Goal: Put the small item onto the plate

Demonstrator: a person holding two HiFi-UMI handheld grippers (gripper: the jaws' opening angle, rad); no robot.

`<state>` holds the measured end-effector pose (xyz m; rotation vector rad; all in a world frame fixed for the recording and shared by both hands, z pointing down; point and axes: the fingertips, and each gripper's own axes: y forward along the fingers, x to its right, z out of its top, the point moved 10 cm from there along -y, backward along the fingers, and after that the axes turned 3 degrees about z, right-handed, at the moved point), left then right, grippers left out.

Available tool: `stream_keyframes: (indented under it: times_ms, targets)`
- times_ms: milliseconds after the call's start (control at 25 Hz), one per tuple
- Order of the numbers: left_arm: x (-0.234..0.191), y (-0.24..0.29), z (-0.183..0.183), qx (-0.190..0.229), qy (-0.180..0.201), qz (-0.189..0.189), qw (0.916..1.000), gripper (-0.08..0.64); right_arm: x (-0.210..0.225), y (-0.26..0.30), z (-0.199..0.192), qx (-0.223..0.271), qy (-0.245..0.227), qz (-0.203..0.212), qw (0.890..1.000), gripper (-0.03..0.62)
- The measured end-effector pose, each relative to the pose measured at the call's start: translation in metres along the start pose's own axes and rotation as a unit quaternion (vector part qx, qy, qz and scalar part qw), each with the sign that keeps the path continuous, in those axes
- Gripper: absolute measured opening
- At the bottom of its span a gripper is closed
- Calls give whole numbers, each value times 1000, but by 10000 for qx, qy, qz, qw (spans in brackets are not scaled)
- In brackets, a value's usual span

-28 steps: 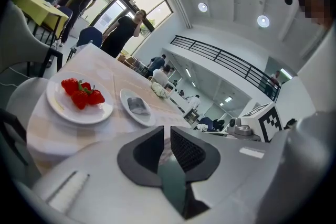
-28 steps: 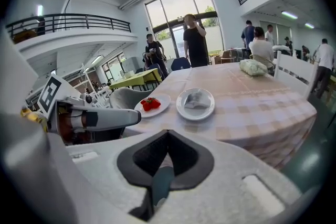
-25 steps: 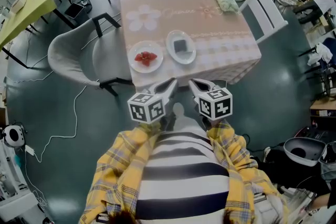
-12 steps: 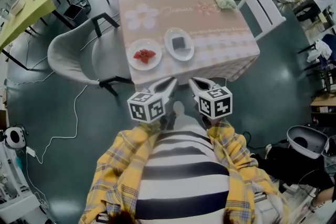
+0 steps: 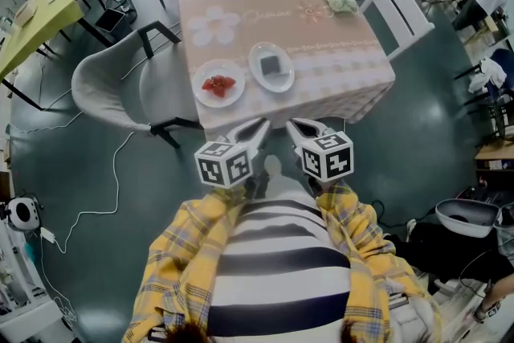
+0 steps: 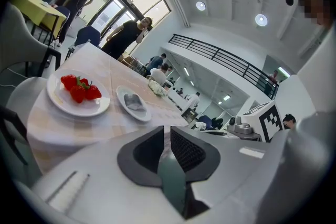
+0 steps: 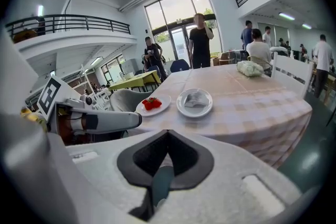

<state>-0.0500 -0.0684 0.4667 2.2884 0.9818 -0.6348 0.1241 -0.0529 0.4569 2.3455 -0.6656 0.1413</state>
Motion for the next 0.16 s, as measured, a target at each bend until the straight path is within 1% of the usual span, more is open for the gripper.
stream_keyframes:
  times_ms: [160]
  targets:
    - [-1, -2, 2, 26, -12, 8, 10000, 37, -2, 1, 2, 8, -15, 17, 10000, -2]
